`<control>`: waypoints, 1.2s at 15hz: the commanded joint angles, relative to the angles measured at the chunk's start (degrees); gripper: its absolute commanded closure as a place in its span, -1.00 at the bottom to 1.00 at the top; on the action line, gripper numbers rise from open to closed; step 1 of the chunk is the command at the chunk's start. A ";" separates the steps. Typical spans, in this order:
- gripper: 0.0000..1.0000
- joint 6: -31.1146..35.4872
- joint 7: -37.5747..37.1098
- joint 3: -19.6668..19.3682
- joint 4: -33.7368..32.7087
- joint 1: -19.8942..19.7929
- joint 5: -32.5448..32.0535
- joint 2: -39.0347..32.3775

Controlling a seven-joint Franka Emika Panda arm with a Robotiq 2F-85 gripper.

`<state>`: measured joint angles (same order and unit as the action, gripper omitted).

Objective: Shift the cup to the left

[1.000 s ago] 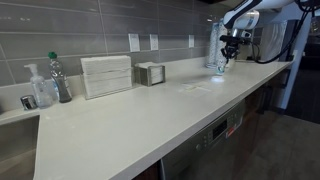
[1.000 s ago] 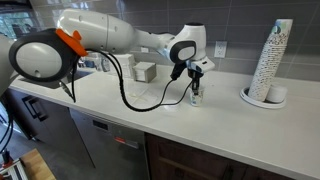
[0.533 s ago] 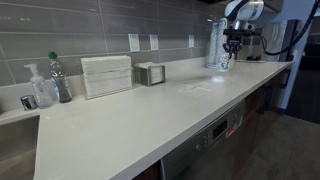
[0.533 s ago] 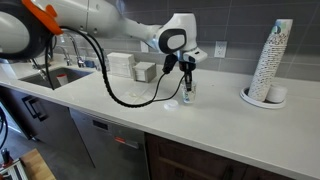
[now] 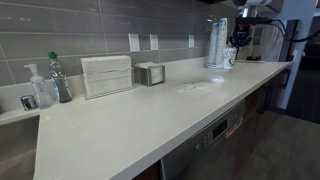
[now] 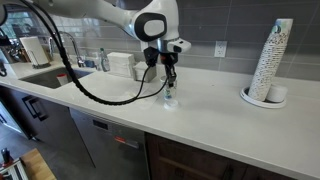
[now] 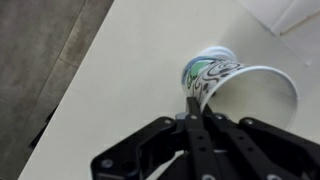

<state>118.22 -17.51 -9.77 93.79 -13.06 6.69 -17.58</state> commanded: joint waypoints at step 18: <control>0.98 -2.67 15.38 4.34 13.25 6.30 -1.88 10.51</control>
<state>116.06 -4.11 -7.07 107.32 -9.05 6.28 -6.31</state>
